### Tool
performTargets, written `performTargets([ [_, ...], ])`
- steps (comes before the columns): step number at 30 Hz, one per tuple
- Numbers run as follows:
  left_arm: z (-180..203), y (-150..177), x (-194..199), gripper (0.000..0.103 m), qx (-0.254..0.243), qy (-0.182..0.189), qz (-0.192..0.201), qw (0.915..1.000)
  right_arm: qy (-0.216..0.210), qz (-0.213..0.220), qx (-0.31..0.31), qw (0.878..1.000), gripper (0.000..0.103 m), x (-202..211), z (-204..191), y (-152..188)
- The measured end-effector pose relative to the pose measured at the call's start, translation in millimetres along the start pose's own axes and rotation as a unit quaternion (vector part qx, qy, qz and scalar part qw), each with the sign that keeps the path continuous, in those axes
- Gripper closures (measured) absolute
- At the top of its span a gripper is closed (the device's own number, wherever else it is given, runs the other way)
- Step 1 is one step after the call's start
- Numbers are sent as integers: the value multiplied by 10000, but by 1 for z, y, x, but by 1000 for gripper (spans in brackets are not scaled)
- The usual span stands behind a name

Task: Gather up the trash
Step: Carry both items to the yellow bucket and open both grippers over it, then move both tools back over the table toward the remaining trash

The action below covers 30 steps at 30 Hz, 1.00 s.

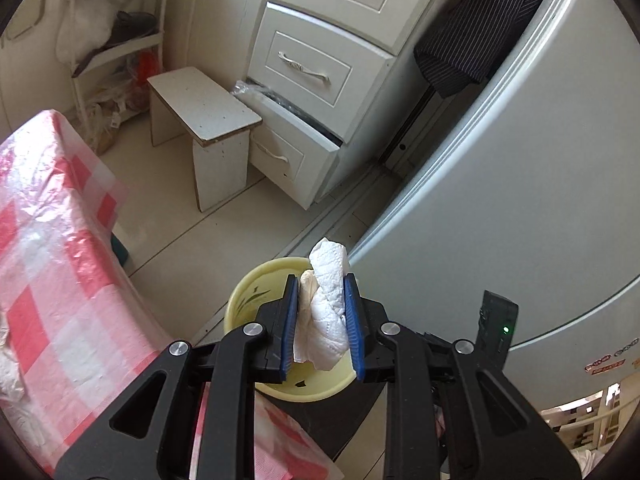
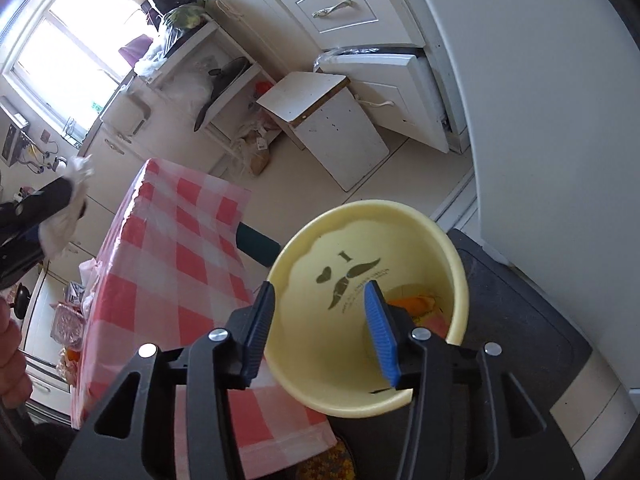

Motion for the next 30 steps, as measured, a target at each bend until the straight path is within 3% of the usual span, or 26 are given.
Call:
performTargets([
  [4, 3, 6, -17, 78, -66, 42, -233, 9997, 84, -82, -56, 9999, 55, 8, 13, 7],
  [7, 3, 15, -31, 48, -138, -63, -541, 9984, 118, -134, -102, 9998, 55, 11, 17, 13],
  [10, 1, 19, -31, 40, -241, -293, -538, 9978, 91, -125, -176, 9997, 55, 13, 13, 13],
  [12, -1, 17, -21, 36, -208, -371, -355, 9985, 28, -86, -164, 9998, 55, 16, 5, 11],
  [16, -15, 1, 20, 19, 63, -798, 438, 9958, -154, 65, -47, 9999, 54, 24, -16, 3],
  [21, -44, -12, 94, 10, 455, -1268, 1379, 9812, -308, 317, 216, 9988, 46, 39, -49, -5],
  [30, -124, 15, 226, 7, 911, -2156, 1938, 9527, -604, 314, 608, 9958, 43, 43, -116, 2],
])
Point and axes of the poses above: each gripper's, at about its wrist camera, not at the fingertips, and x roughly against the way its jaws point, z to its right, y to its underside, the point moved 5 cm from there along -x, roughly the way its jaws point, and after that the axes turned 10 degrees about z, right-handed, at the moved point
